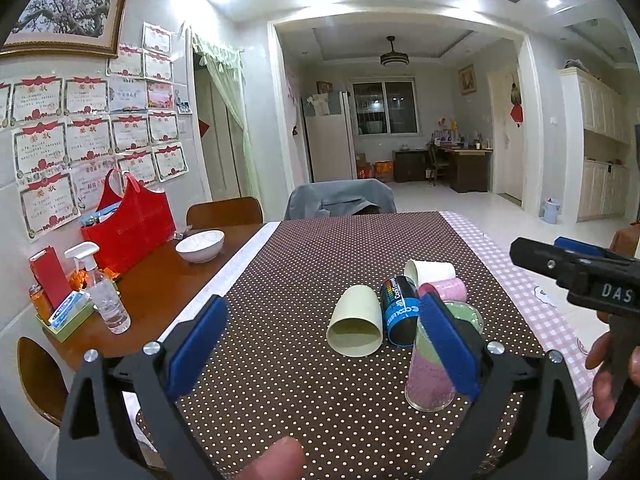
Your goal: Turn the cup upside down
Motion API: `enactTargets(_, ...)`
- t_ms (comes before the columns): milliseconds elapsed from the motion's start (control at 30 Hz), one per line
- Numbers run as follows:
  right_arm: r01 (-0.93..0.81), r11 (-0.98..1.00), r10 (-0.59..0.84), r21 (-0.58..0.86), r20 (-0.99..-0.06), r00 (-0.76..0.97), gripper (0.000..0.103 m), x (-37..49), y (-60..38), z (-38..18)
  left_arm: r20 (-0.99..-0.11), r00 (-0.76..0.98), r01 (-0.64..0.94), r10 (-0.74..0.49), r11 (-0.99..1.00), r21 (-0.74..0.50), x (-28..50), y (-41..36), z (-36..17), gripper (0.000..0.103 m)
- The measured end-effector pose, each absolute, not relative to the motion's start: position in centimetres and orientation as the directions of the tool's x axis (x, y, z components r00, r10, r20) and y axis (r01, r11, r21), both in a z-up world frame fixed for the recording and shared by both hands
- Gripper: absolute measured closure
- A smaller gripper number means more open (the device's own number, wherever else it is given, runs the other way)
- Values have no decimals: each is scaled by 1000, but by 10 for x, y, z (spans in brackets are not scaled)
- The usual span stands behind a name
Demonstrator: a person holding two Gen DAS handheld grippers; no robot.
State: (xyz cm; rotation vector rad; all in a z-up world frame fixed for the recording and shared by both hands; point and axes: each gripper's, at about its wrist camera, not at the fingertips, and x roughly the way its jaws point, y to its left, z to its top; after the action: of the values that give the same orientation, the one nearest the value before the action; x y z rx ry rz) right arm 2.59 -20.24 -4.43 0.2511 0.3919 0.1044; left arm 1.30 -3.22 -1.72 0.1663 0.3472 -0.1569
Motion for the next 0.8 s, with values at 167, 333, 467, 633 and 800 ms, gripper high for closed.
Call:
enactTargets(167,-5,973,89,231,-351,932,6,10,-199,-37,-340,932,179,-126,975,131,5,-35,-11,8)
enactTargets(333,37,977,36,209,-337,941,6,-4,-196,-33,-321,938,176,-130,977,119,-2,-35,-5,8)
enactTargets(467,59,982,3,179,-328,945,6,-12,-190,-31,-313,941,172,-131,979,108,-9,-36,-5,8)
enactTargets(633,74,986,-24,150,-311,950,6,-19,-184,-28,-318,937,184,-142,977,106,-10,-39,-7,8)
enactTargets(800,82,987,-35,141,-308,951,6,-22,-181,-28,-316,938,177,-139,980,92,-11,-37,-6,8)
